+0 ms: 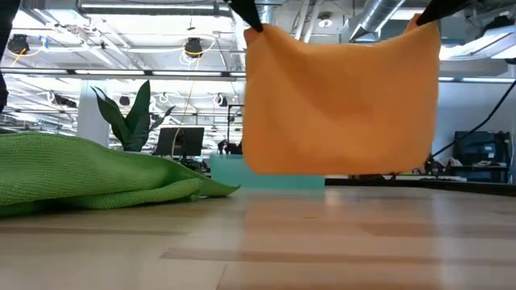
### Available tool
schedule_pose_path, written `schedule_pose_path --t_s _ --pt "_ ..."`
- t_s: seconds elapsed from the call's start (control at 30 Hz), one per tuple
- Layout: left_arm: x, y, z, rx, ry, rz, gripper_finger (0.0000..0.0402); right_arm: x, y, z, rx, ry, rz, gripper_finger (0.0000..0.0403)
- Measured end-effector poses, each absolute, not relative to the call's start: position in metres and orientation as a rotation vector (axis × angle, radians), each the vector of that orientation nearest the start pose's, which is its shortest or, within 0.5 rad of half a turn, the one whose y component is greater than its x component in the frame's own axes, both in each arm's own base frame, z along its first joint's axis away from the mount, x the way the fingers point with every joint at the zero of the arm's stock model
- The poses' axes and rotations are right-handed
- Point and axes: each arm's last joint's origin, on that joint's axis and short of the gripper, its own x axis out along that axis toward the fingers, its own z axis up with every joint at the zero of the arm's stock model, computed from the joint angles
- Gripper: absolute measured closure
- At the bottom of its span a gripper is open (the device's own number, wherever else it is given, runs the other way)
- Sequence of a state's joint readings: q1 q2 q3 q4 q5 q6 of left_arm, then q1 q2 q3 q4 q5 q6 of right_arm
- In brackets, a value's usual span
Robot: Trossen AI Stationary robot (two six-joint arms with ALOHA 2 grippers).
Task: Roll microfiber towels into tight, uniform cylinder then place into a basket
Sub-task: Roll the orange microfiber cloth
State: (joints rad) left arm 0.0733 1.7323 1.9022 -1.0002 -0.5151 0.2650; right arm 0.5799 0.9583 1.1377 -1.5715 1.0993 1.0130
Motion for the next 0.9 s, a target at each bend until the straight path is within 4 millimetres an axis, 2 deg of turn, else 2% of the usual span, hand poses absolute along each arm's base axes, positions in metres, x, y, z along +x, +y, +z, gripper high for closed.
schedule_pose_path --t_s 0.23,0.4,0.53,0.7,0.9 --pt "0.350 0.030 0.365 0.273 1.050 0.305 0.0401 0.107 0.049 0.333 0.000 0.710 -0.706 0.0391" --pt "0.349 0.007 0.323 0.142 1.167 0.207 0.0401 0.110 0.061 0.297 0.062 0.835 -0.716 0.0391" --pt "0.348 -0.020 0.295 0.193 1.202 0.145 0.0401 0.110 0.076 0.273 0.116 0.915 -0.739 0.0391" --pt "0.347 -0.043 0.281 0.203 1.183 0.111 0.0401 0.111 0.103 0.257 0.151 0.943 -0.700 0.0391" --pt "0.342 -0.073 0.273 0.208 1.172 0.057 0.0401 0.113 0.154 0.234 0.228 0.942 -0.543 0.0391"
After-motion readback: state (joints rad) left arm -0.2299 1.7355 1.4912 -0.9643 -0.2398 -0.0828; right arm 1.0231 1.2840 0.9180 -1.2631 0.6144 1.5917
